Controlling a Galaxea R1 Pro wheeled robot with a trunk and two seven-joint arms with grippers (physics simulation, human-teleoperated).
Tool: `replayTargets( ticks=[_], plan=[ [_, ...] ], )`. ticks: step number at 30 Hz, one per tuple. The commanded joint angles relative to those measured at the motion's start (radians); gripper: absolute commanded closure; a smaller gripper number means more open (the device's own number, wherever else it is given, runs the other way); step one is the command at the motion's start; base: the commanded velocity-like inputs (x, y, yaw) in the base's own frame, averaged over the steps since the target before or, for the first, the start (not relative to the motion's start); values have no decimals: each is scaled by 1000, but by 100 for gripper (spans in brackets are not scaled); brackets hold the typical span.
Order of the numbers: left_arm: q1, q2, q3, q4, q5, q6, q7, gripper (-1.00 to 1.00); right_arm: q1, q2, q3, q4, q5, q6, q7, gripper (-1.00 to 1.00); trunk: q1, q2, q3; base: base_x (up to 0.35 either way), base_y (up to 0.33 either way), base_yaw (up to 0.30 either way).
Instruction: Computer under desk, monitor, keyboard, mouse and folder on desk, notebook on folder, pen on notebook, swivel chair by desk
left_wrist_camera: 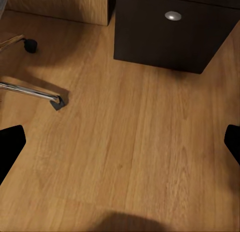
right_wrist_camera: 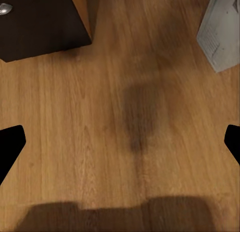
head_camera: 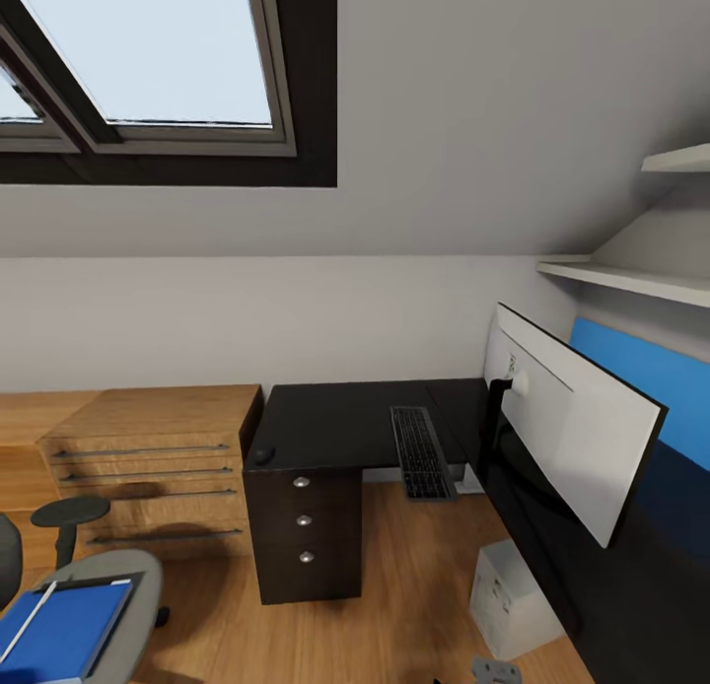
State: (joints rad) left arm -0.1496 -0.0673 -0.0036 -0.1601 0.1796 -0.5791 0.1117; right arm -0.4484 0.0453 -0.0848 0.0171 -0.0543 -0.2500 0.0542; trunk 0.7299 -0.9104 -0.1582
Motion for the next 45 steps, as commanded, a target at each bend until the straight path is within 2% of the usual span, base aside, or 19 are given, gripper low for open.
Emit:
replayTargets(
  ticks=[1, 10, 25, 45],
  plan=[
    [-1, 0, -1, 1, 2, -2, 3, -100, -1, 0, -8, 2, -5, -5, 5, -100, -4, 6, 2, 0, 0, 0],
    [-1, 0, -1, 1, 4, 3, 2, -100, -1, 6, -12, 0, -3, -8, 5, -100, -38, 69, 30, 0, 0, 0],
    [0, 0, -2, 1, 3, -6, -7, -100, -1, 24, -15, 1, 0, -10, 26, -100, -38, 69, 30, 0, 0, 0],
    [-1, 0, 1, 1, 4, -3, -5, -100, -1, 26, -16, 1, 0, -11, 30, -100, -38, 69, 30, 0, 0, 0]
  ],
)
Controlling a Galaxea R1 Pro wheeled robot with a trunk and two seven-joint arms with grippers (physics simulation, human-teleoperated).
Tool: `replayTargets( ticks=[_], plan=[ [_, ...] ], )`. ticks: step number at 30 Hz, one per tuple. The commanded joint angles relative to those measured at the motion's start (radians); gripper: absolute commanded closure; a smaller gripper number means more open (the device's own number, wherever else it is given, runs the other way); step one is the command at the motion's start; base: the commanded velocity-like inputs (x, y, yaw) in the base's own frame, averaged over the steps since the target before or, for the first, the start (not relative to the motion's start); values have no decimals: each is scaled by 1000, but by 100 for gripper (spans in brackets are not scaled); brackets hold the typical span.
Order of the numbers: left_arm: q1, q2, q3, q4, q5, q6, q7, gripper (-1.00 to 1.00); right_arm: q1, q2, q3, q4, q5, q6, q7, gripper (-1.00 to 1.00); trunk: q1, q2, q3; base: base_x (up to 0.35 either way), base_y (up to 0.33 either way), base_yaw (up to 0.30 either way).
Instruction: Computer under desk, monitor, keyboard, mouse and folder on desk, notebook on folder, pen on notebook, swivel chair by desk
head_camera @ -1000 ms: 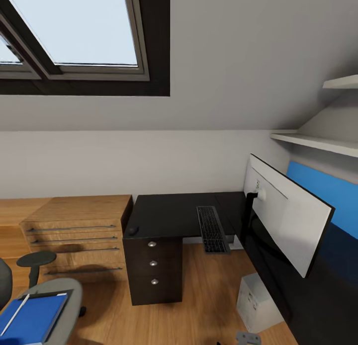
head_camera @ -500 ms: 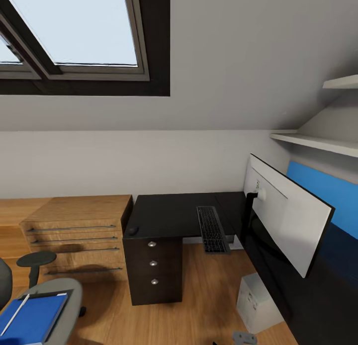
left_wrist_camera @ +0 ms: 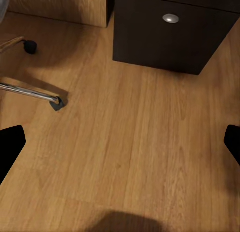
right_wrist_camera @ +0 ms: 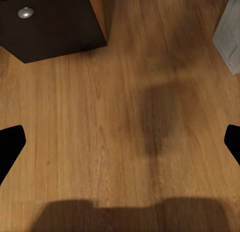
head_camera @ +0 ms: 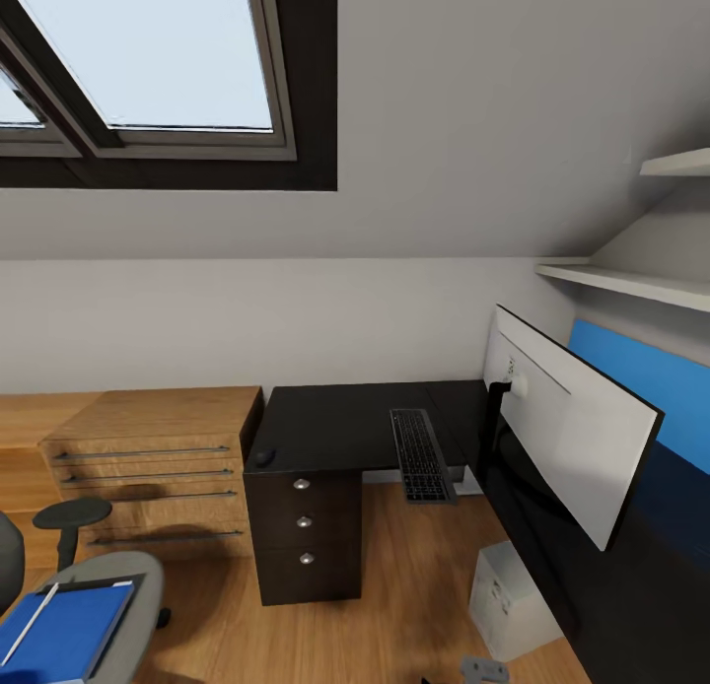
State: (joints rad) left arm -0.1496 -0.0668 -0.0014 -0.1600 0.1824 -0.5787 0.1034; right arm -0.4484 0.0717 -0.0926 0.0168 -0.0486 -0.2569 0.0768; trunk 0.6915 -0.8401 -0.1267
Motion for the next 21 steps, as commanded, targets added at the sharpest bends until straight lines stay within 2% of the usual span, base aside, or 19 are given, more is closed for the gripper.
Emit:
replayTargets(
  ticks=[1, 6, 12, 21],
  plan=[
    [-1, 0, -1, 1, 1, -3, 3, -100, -1, 0, -8, 1, -6, -5, 7, -100, 0, -1, -2, 0, 0, 0],
    [-1, -1, -1, 1, 0, -2, 4, -100, -1, 5, -9, 3, -8, -29, 6, -100, 0, -1, -2, 0, 0, 15],
    [-1, -1, -1, 1, 0, -2, 7, -100, -1, 31, -10, 3, -7, -76, 6, -100, 0, -1, -3, 0, 0, 140],
    [-1, -1, -2, 1, 1, 0, 4, -100, -1, 37, -10, 4, -6, -92, 6, -100, 0, -1, -5, 0, 0, 50]
  ],
)
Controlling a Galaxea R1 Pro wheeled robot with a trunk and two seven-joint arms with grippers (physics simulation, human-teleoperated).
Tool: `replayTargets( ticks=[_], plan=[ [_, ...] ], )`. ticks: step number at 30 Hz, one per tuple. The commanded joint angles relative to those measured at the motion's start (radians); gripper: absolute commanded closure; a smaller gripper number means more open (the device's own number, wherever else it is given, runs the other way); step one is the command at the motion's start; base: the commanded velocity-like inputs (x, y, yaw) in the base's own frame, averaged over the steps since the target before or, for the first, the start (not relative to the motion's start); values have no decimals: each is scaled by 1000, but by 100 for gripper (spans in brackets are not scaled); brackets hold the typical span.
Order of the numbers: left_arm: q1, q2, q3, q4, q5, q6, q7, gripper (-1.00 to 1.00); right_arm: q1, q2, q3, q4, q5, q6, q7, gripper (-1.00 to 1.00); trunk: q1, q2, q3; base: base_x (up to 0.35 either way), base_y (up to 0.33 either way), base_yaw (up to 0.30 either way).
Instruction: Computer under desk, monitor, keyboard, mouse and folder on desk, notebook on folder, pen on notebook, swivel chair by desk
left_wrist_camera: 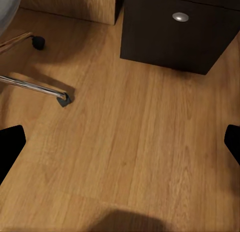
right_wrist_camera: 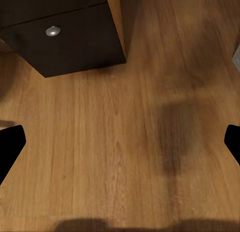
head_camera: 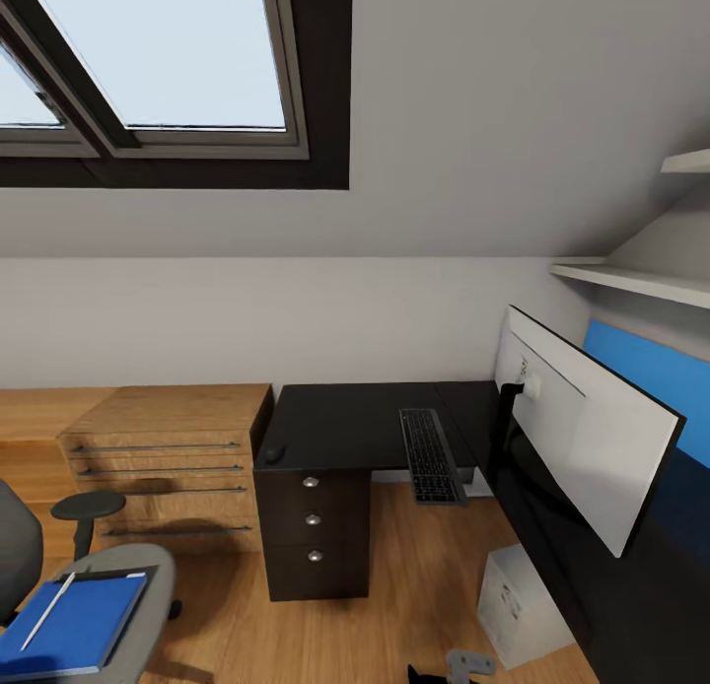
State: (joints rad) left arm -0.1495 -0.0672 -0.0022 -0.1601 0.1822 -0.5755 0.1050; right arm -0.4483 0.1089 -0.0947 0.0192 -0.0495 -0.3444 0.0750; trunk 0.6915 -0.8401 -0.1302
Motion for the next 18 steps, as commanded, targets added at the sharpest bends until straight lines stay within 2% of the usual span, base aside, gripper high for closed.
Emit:
replayTargets(
  ticks=[1, 14, 18],
  plan=[
    [-1, 0, -1, 1, 1, -3, 3, -100, -1, 0, -8, 2, -5, -5, 8, -100, 0, -1, -2, 0, 0, 10],
    [0, -1, -3, 1, 0, -1, 2, -100, -1, 3, -5, 2, 0, -3, 23, -100, 0, -1, -4, -2, 0, 0],
    [-1, -1, -2, 1, 1, -4, 7, -100, -1, 1, -5, 2, -1, -4, 28, -100, 0, -1, -4, -179, -46, -2]
  ],
)
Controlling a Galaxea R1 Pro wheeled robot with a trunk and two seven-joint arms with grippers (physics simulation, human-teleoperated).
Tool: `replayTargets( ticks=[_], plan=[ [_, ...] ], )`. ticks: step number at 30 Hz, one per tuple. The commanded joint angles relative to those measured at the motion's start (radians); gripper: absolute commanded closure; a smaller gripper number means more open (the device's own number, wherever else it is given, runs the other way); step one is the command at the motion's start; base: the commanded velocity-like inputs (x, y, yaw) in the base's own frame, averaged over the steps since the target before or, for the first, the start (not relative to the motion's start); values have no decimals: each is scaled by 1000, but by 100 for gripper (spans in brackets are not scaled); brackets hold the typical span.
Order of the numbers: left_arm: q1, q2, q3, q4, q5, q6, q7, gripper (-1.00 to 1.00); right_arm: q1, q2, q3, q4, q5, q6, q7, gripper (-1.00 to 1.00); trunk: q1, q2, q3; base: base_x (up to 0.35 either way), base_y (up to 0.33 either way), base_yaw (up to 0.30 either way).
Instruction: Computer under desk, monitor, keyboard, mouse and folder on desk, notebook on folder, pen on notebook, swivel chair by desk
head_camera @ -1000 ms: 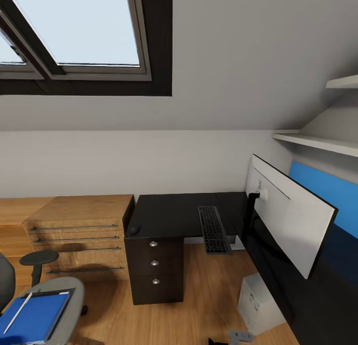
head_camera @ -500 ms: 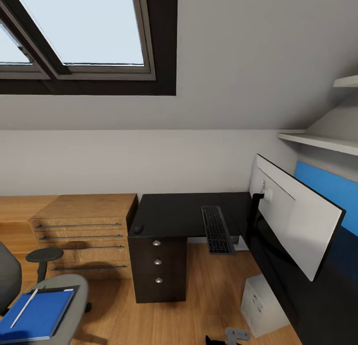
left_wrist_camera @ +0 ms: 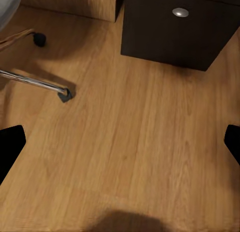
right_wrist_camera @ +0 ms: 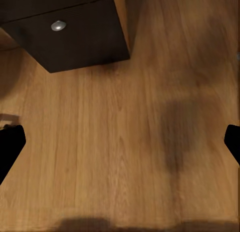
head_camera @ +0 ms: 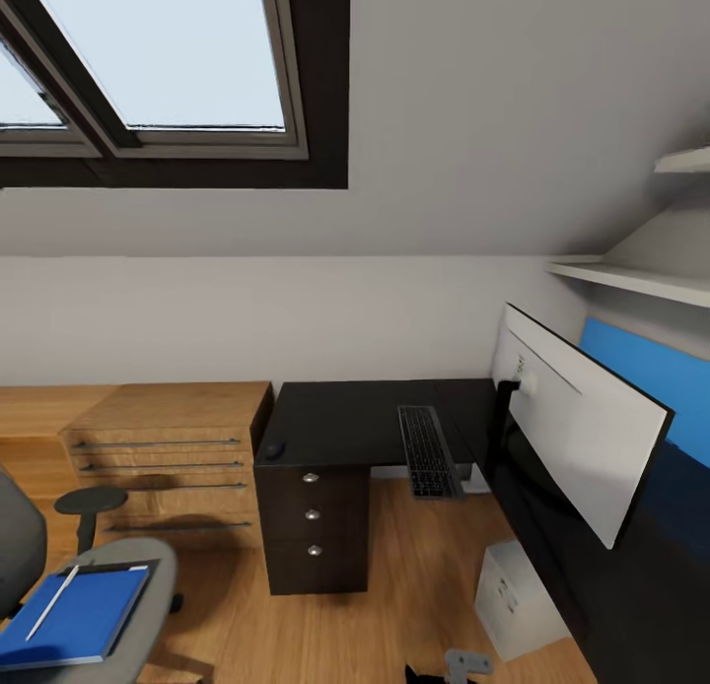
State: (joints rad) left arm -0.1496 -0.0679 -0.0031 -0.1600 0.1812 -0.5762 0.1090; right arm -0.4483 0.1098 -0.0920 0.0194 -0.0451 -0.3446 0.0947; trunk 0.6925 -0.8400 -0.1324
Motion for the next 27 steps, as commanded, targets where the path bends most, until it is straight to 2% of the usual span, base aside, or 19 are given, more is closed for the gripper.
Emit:
replayTargets(
  ticks=[1, 11, 21, 27],
  plan=[
    [-1, 0, 0, 0, 2, -3, 3, -100, -1, 0, -8, 2, -5, -5, 8, -100, -1, -1, -2, -302, -78, 0],
    [-1, 0, 1, 0, 3, -5, 2, -100, -1, 1, -8, 2, -5, -6, 6, -100, -1, -1, -2, -305, -113, 20],
    [-1, 0, 2, 0, 3, -5, 1, -100, -1, 1, -8, 2, -5, -7, 4, -100, -1, -1, -2, -292, -179, 211],
    [-1, 0, 2, 0, 3, -5, 2, -100, -1, 1, -8, 2, -5, -7, 4, -100, -1, -1, -2, -310, -79, 168]
  ],
)
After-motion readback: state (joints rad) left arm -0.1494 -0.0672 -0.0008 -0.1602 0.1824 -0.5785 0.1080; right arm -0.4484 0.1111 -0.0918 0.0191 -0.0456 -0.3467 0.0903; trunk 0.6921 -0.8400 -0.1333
